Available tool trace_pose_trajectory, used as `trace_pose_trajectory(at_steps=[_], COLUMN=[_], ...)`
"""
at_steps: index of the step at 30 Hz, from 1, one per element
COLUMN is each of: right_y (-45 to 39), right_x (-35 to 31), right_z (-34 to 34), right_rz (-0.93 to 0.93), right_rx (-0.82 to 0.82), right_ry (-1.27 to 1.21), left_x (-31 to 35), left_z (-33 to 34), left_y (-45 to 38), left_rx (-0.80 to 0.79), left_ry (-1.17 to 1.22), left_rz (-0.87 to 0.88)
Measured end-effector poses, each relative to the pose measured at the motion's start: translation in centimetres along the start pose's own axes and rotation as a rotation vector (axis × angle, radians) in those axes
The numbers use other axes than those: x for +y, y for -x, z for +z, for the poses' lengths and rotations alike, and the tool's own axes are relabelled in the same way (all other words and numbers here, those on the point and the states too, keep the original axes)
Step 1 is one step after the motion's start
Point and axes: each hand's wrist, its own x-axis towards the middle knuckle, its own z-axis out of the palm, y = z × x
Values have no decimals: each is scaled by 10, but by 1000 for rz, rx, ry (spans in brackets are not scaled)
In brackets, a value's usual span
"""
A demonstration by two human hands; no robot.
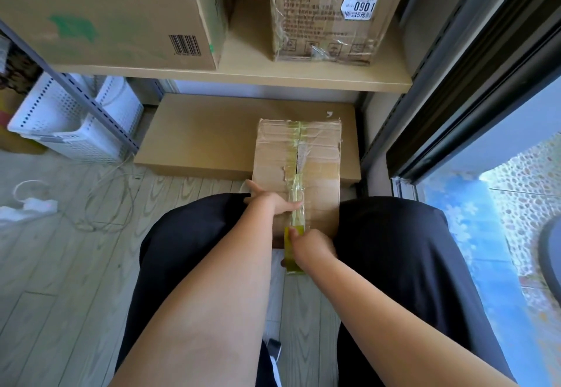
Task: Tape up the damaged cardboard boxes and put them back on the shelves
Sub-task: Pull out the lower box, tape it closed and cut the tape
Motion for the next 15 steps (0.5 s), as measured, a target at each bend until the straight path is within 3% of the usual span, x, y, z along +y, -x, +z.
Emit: trace_pose_trajectory(at_steps=[3,7,10,13,15], right_y=[-1,-5,-5,-6,-4], right_x=[1,4,2,4,7], right_z=[3,5,10,18,24], right_rz=[47,49,29,-97,-129], right_rx=[36,-2,-40,-71,-120], right_ry=[78,-36,93,247,354], left_x=[-2,-3,-4,-3,-3], left_z=[4,17,22,20,14], left_y=[9,15,14,13,15], left_rx=[3,172,244,230,136], left_ry=[-108,64,56,16,-56], left_rz=[16,-41,-32,-28,-31])
